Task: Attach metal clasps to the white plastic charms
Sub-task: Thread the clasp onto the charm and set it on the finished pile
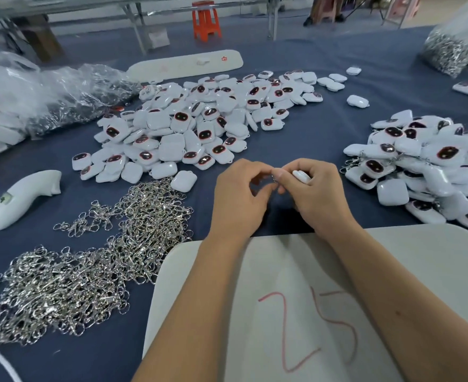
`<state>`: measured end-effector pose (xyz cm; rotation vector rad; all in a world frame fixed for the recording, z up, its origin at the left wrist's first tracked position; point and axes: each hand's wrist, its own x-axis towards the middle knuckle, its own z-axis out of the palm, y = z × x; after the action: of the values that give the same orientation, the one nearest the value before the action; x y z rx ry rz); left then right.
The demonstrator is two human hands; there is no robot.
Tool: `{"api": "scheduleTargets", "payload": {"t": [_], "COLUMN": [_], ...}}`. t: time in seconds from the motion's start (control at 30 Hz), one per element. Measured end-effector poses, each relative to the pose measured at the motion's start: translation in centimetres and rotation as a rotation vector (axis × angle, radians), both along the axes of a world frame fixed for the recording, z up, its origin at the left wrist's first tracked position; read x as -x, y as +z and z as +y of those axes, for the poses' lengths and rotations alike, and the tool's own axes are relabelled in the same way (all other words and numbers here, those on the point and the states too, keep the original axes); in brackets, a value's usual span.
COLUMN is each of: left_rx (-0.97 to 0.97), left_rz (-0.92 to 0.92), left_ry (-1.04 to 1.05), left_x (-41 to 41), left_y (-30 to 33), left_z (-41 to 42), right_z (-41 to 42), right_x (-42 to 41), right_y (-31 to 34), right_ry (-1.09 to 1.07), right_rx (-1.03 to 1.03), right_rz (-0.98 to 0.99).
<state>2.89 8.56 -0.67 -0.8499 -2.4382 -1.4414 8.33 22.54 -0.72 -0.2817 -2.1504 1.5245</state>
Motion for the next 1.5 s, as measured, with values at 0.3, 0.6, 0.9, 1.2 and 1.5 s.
{"api": "scheduleTargets", "payload": {"t": [0.3,0.6,0.9,1.2,1.5], "left_rx": [-0.181,-0.110,-0.005,-0.157,-0.140], "left_rz": [-0.208,-0.192,-0.171,-0.208,-0.196], "left_ry": [-0.023,0.064,-0.006,0.035,0.023], "left_x": [-0.12,0.16,0.01,0.52,0.30], "left_y": [0.65,-0.07,-0.14,0.00,0.03], "left_z": [0.04,0.29,0.30,-0.04,0.23], "right_z": [-0.01,-0.68,-0.60,0.20,0.14], "right_x": [0.00,-0.27,-0.50,0.00,0.18], "right_y": [-0.12,0.17,0.18,-0.29,-0.35], "right_ry": [0.006,-0.014,-0.073,0.028,0.046], "right_rx": [-0.115,-0.279,-0.215,-0.061,-0.028], "right_rz": [-0.028,0.001,0.042,-0.014,-0.013]}}
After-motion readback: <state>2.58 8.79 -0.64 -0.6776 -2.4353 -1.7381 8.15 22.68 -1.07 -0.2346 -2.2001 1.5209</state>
